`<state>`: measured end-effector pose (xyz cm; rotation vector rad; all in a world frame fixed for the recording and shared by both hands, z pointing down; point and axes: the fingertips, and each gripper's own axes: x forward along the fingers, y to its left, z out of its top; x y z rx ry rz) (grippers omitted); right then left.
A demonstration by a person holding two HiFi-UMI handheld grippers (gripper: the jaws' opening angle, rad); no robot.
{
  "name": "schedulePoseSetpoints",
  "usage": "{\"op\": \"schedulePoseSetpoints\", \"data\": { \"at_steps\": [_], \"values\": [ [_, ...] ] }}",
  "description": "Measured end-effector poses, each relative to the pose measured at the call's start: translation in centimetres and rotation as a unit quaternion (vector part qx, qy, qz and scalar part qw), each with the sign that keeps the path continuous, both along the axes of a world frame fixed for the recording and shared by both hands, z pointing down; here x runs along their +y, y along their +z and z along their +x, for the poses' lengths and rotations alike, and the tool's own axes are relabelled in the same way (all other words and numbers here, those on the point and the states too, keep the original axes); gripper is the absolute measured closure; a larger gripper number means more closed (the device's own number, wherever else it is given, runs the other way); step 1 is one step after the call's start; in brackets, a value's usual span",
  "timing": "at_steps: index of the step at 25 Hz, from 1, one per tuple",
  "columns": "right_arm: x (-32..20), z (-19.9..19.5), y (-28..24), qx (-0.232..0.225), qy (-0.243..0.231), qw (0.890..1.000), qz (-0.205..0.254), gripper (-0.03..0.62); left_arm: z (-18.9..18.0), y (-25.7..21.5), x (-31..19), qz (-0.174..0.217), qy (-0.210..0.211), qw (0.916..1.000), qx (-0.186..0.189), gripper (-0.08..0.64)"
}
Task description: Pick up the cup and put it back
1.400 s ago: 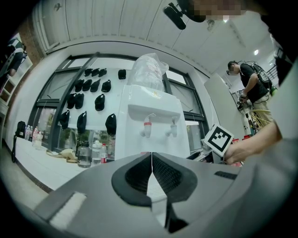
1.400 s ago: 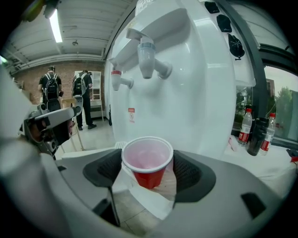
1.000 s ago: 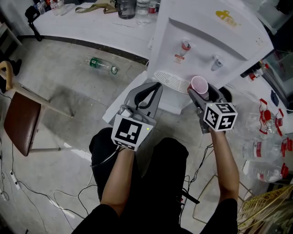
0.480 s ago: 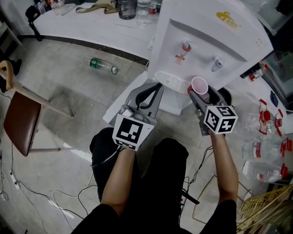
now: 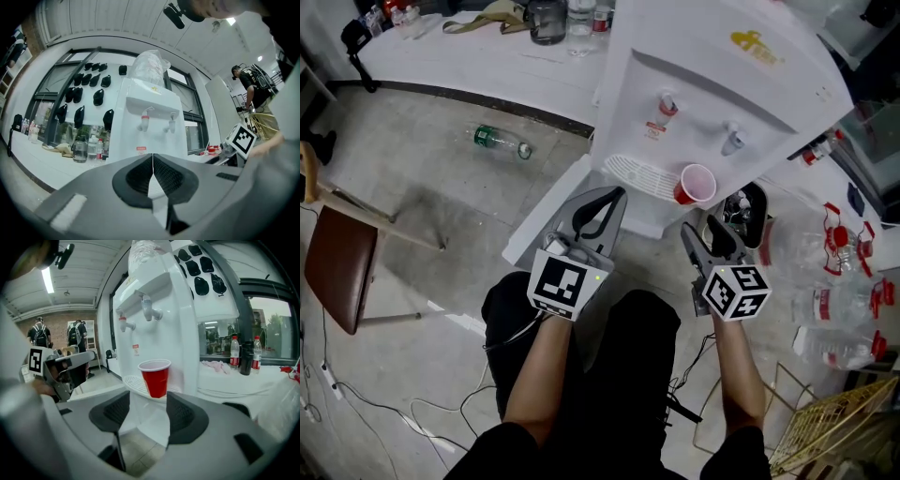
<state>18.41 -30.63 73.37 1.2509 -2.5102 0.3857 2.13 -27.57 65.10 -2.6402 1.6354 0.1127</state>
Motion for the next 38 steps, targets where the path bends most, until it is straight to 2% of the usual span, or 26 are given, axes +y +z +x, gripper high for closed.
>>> {"op": "schedulePoseSetpoints", "data": {
  "at_steps": [4, 7, 10, 13, 17, 22, 27, 31, 38],
  "values": [
    [0.3, 0.6, 1.0, -0.005, 0.026, 1.000, -0.010, 0.439, 0.1, 0.9, -0.4, -0.017, -0.005, 0.9997, 0.014, 0.552],
    [0.2, 0.6, 1.3, -0.012, 0.050, 0.998, -0.028, 0.499, 0.1, 0.4, -1.1, -0.014, -0.016, 0.9996, 0.017, 0.552],
    [0.9, 1.1, 1.2, -0.018, 0.077, 0.995, -0.061, 0.533, 0.2, -1.6, -1.4, -0.017, -0.043, 0.9985, 0.028, 0.552],
    [1.6, 1.9, 0.0, -0.018, 0.100, 0.990, -0.095, 0.568, 0.4, -3.7, -1.8, -0.046, -0.053, 0.9972, 0.028, 0.552],
    [2.8, 2.2, -2.9, -0.001, 0.112, 0.985, -0.132, 0.582, 0.8, -7.6, -1.8, -0.084, -0.049, 0.9948, 0.031, 0.552],
    [5.3, 1.3, -8.9, 0.002, 0.111, 0.980, -0.164, 0.591, 0.9, -14.8, -0.3, -0.106, -0.045, 0.9933, 0.009, 0.552],
    [8.5, 1.4, -17.4, -0.006, 0.112, 0.976, -0.186, 0.595, 0.8, -23.6, 2.9, -0.122, -0.056, 0.9910, 0.000, 0.552],
    [11.5, 2.4, -25.7, -0.005, 0.111, 0.978, -0.176, 0.597, 1.3, -31.2, 6.5, -0.136, -0.076, 0.9878, 0.010, 0.552],
    [17.7, 4.8, -38.7, -0.023, 0.095, 0.984, -0.150, 0.597, 4.0, -42.7, 14.9, -0.147, -0.090, 0.9849, -0.001, 0.552]
  ]
}}
